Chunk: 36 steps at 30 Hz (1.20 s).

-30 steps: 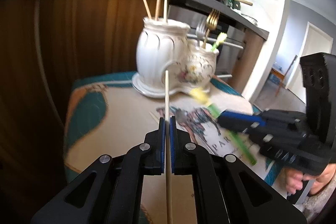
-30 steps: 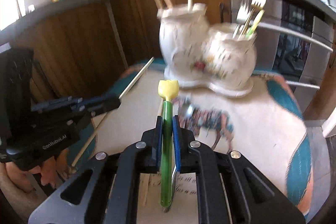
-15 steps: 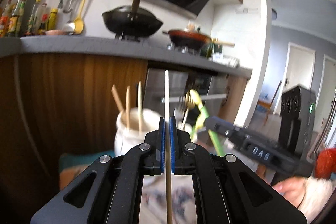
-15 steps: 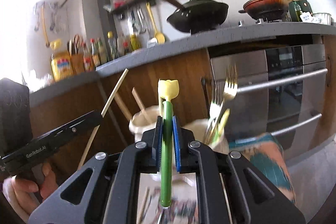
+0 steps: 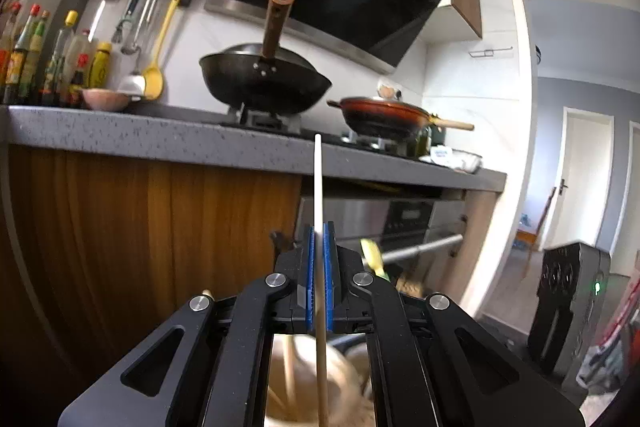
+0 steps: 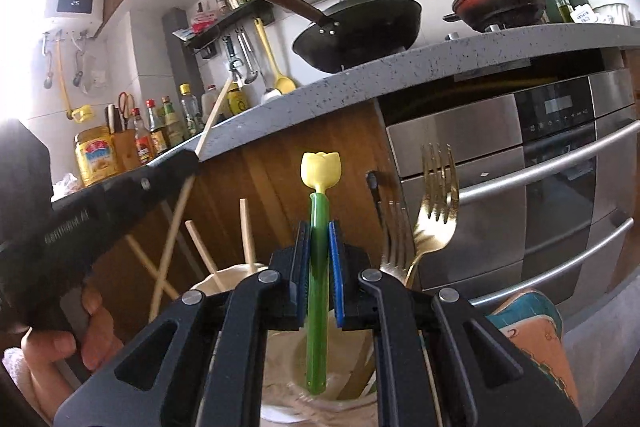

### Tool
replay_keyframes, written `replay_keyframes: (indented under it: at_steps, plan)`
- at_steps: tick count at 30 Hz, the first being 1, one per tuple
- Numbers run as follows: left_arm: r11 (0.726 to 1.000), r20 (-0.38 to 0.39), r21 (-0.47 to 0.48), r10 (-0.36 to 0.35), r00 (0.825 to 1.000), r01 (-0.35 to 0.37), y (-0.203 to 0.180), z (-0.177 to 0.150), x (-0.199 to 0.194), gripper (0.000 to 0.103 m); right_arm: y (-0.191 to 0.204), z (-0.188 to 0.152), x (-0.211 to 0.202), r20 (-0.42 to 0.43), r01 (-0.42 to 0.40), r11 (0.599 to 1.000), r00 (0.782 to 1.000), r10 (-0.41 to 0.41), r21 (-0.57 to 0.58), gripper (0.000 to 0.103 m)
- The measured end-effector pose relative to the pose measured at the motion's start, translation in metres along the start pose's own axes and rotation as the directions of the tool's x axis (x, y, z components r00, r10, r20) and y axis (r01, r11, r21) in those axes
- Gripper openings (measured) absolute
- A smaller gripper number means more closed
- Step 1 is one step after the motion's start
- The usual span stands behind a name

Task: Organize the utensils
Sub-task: 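Lift the chopstick and green spoon and carry both over the ceramic holder, then release the chopstick into the tall pot while the right tool releases the spoon into the short pot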

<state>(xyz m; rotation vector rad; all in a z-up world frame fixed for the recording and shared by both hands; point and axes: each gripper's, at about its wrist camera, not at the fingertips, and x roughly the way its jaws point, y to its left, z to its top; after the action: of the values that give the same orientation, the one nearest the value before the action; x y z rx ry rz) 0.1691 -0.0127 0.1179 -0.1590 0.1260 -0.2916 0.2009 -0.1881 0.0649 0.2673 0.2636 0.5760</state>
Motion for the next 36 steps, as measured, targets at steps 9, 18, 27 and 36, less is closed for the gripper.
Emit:
replay_keyframes:
  at_steps: [9,18,27,36]
  plan:
    - [0.986,0.085,0.153,0.053,0.995,-0.065,-0.019,-0.010,0.012,0.005,0.006,-0.008,0.011,0.028,0.040,0.996,0.999,-0.038,-0.079,0.010]
    - [0.972,0.117,0.222,0.057,0.992,-0.082,-0.030,-0.013,0.013,0.005,0.004,-0.009,0.010,0.038,0.040,0.996,0.999,-0.037,-0.081,0.010]
    - [0.973,0.128,0.205,0.078,0.989,-0.104,-0.025,-0.013,0.011,0.005,0.002,-0.008,0.007,0.046,0.037,0.997,0.998,-0.034,-0.069,0.010]
    - [0.977,0.116,0.193,0.070,0.991,-0.092,-0.022,-0.011,0.007,0.007,0.001,-0.010,0.005,0.037,0.020,0.998,0.999,-0.018,-0.059,0.010]
